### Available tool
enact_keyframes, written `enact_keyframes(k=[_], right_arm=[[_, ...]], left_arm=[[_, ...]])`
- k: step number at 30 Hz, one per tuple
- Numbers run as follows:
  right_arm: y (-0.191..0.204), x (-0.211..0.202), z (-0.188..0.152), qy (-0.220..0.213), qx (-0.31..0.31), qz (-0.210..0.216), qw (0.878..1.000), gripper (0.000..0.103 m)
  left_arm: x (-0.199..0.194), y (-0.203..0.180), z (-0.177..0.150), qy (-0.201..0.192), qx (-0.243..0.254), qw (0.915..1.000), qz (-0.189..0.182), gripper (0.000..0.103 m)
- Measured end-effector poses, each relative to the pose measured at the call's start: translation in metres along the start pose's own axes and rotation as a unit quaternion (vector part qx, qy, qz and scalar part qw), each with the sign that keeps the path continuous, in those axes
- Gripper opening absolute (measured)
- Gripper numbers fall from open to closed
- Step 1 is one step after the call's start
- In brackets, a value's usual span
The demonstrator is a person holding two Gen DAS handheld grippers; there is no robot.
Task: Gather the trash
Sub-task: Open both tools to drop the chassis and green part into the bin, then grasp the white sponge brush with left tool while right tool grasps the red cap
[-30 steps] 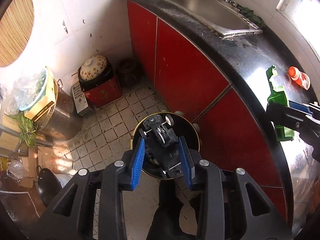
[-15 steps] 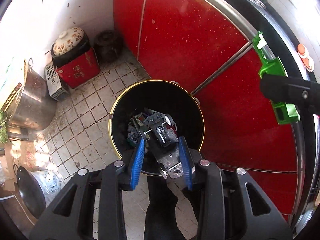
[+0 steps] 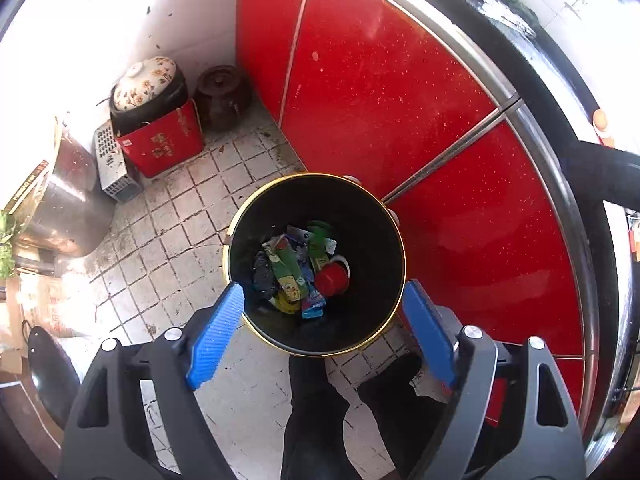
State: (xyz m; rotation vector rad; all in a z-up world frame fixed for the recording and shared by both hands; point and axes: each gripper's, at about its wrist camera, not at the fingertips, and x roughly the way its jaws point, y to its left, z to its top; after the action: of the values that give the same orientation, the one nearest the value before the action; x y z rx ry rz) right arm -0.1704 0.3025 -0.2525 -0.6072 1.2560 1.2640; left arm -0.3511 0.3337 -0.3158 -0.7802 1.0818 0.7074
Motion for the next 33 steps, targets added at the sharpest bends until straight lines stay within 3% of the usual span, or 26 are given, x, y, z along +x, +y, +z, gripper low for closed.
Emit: enact_keyframes(k=[7,12,15,20,27,31,33], right_arm=[[-0.035,-0.078,-0.023,-0.040,0.026,-0.027,0.999,0.078],[-0.098,-0.153,-0.054,-0.075,0.077,-0.087,0.990,0.080],[-0.142,-0.202,-0.081,-0.106,0.131,-0.131,0.977,0.080],[-0.219,-0.285,-0.133,-0.161,0.228,-0.195,0.940,0.081],[-0.312,-0.359,-0.223,-0.206,0.347,-0.247,0.881,0.081],[-0.353,-0.376,-0.265,-0.213,0.386,-0.252,0.862,0.081],[-0.373,-0.380,-0.278,-0.213,0.401,-0.248,0.856,0.081]], left_arm=[[-0.051,-0.046,0.019,-0.019,0.041,0.9988,0.019,0.086],[-0.094,-0.132,0.044,-0.057,0.156,0.9861,0.003,0.094],[-0.105,-0.200,0.057,-0.064,0.238,0.9690,-0.017,0.096],[-0.112,-0.322,0.063,-0.084,0.362,0.9268,-0.057,0.096],[-0.108,-0.474,0.044,-0.066,0.450,0.8806,-0.131,0.096],[-0.098,-0.534,0.028,-0.057,0.492,0.8576,-0.140,0.096],[-0.090,-0.554,0.028,-0.050,0.502,0.8512,-0.145,0.096]])
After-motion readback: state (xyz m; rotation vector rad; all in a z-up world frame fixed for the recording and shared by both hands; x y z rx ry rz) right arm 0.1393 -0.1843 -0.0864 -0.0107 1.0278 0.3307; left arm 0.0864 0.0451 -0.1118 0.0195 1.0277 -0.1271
